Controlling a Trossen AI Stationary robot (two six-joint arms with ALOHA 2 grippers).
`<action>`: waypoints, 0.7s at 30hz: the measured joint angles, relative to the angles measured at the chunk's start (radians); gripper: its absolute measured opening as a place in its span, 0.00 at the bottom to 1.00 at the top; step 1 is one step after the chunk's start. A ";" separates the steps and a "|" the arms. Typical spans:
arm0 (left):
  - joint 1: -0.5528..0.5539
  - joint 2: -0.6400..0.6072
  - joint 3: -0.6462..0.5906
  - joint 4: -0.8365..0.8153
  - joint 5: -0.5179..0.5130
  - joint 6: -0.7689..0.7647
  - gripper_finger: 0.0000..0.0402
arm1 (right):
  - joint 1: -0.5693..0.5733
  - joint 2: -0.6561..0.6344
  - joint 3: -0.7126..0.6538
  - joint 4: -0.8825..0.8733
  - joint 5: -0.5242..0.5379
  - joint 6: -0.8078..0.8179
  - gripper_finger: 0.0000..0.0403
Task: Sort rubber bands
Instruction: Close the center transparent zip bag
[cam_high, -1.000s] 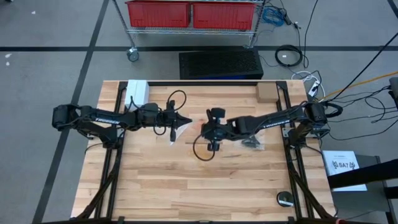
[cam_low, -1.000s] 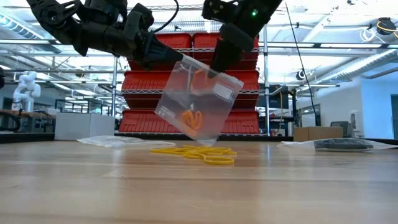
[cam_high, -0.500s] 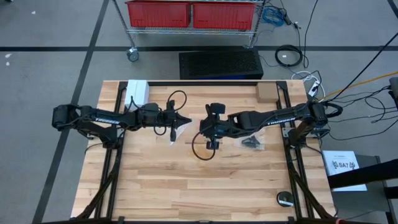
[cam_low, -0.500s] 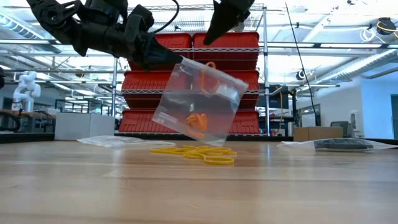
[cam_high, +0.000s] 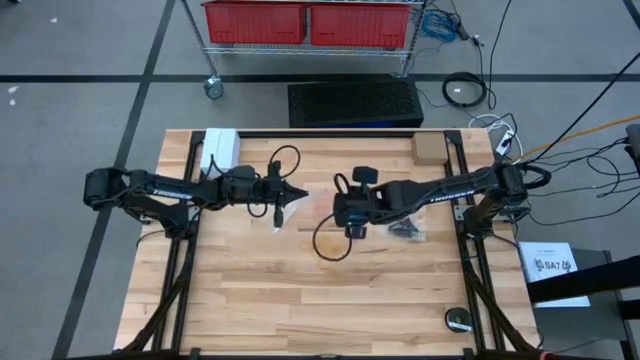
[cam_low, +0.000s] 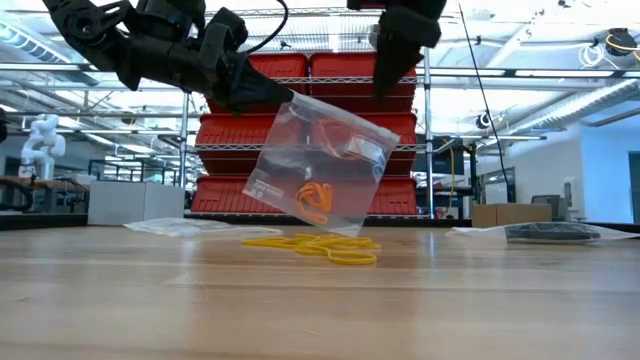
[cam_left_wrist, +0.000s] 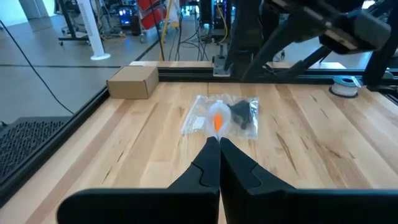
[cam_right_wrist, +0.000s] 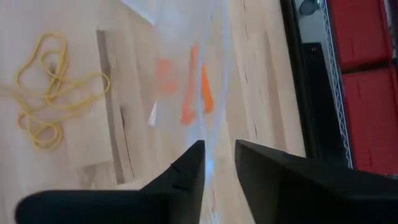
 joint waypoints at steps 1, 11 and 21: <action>0.000 0.000 0.000 -0.001 0.000 0.000 0.00 | 0.001 -0.001 -0.011 0.004 0.001 0.004 0.18; 0.000 0.000 0.000 -0.014 -0.001 0.008 0.00 | 0.036 -0.182 -0.309 0.091 0.007 0.188 0.12; 0.000 0.000 0.000 0.008 0.036 0.008 0.00 | 0.079 -0.463 -0.933 1.034 0.013 0.189 0.12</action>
